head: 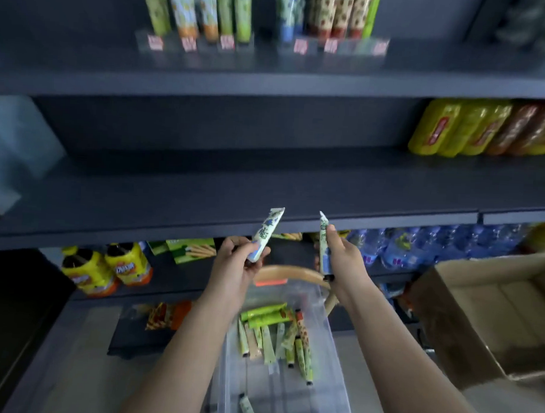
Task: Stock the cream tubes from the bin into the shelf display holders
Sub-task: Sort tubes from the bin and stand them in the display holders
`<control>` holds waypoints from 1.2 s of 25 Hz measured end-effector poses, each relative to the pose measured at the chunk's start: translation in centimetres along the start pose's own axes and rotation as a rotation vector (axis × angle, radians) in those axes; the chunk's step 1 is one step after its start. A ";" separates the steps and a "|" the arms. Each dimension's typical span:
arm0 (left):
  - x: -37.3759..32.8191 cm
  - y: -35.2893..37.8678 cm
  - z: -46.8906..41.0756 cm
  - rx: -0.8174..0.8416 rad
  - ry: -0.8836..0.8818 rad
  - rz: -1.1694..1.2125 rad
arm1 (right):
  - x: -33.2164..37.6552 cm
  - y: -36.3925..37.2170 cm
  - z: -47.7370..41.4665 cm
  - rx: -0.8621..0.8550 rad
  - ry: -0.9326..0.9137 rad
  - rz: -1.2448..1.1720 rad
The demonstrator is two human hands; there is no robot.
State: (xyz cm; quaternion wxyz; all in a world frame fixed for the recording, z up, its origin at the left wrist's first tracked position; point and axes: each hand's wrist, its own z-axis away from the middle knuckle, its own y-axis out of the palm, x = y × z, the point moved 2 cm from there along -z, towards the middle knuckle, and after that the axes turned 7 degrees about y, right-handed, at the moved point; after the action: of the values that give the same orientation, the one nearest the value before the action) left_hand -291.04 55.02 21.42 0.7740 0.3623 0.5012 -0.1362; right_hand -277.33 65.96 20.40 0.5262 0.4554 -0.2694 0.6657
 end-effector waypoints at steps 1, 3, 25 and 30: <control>-1.0 1.1 0.3 0.012 0.033 -0.016 | 1.4 0.1 0.3 0.022 -0.016 -0.004; -2.9 3.5 1.0 0.045 0.120 -0.022 | 4.3 0.1 0.8 0.077 -0.063 -0.037; -19.9 19.3 -1.1 0.159 0.491 -0.274 | 27.0 -2.3 1.9 0.310 -0.512 0.176; -23.7 20.5 -7.3 0.115 0.645 -0.385 | 33.9 0.1 -0.3 0.278 -0.667 0.515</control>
State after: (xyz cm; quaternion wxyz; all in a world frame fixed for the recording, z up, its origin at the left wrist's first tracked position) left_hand -295.11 70.81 49.10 0.5151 0.3287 0.7695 -0.1861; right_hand -278.60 81.63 50.43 0.1612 0.6300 -0.4370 0.6214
